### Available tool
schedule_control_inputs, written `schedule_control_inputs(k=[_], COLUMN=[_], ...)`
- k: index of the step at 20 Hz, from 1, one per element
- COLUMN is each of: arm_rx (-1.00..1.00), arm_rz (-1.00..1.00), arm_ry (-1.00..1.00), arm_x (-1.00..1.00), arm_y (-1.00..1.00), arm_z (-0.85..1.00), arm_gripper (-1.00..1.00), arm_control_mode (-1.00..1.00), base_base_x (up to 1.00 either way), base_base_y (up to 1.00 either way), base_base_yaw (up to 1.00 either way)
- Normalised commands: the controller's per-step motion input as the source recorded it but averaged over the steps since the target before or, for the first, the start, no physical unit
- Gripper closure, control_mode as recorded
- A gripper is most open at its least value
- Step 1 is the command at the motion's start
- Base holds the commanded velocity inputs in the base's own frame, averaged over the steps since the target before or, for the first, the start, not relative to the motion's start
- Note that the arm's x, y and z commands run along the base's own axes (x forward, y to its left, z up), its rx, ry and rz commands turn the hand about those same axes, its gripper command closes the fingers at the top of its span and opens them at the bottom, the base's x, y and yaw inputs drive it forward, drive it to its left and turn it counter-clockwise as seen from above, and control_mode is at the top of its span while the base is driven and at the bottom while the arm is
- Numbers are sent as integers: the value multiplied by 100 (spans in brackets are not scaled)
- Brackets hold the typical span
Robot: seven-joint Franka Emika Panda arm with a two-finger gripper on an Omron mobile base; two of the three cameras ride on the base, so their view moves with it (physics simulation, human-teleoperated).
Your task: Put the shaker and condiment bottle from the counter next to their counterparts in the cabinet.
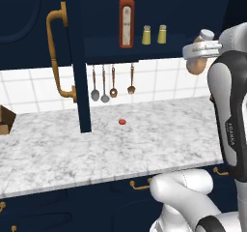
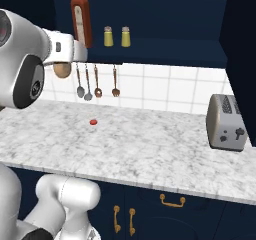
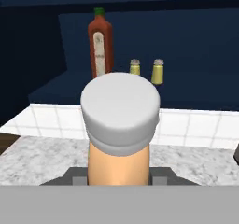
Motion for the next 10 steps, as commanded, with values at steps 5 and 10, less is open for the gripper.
schedule_control_inputs(k=[5,10], arm_rx=[-6,-4], arm_rz=[16,11], arm_ry=[0,0], arm_x=[45,36], arm_y=[33,26], arm_z=[28,19], arm_gripper=[100,100], arm_control_mode=[-100,-100], base_base_x=[0,0], base_base_y=[0,0], base_base_yaw=[0,0])
